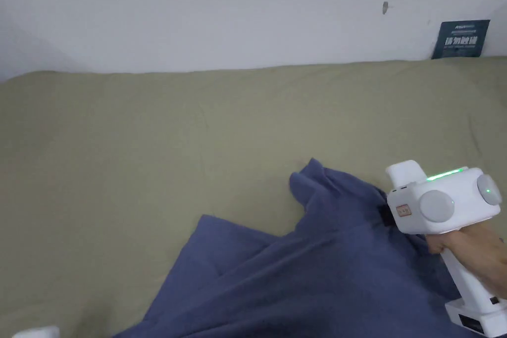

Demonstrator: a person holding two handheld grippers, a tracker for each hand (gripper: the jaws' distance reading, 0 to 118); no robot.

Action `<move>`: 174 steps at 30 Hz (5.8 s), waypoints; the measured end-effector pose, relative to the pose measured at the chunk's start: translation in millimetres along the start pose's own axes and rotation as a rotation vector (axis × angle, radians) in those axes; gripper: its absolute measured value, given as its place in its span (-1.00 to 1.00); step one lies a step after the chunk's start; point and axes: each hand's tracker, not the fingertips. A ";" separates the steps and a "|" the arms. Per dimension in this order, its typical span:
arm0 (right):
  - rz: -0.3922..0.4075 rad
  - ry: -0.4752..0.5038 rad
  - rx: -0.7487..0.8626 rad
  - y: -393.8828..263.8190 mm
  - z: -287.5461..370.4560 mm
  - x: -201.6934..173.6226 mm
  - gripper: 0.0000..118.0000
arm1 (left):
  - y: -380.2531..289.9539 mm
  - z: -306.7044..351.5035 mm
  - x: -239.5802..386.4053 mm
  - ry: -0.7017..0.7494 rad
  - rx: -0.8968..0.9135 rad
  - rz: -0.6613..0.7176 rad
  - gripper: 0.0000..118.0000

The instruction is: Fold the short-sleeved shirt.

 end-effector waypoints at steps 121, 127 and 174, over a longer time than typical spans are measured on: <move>-0.307 -0.071 0.154 -277.6 204.3 1.1 0.96 | -44.5 53.1 1.5 -0.036 0.137 0.029 1.00; -0.335 -0.087 0.181 -277.4 219.8 -6.3 0.10 | -61.2 99.2 8.8 -0.044 0.247 0.078 -0.04; -0.280 -0.010 0.033 -282.5 171.9 8.2 0.55 | -47.2 25.3 6.5 0.017 0.099 -0.031 -0.91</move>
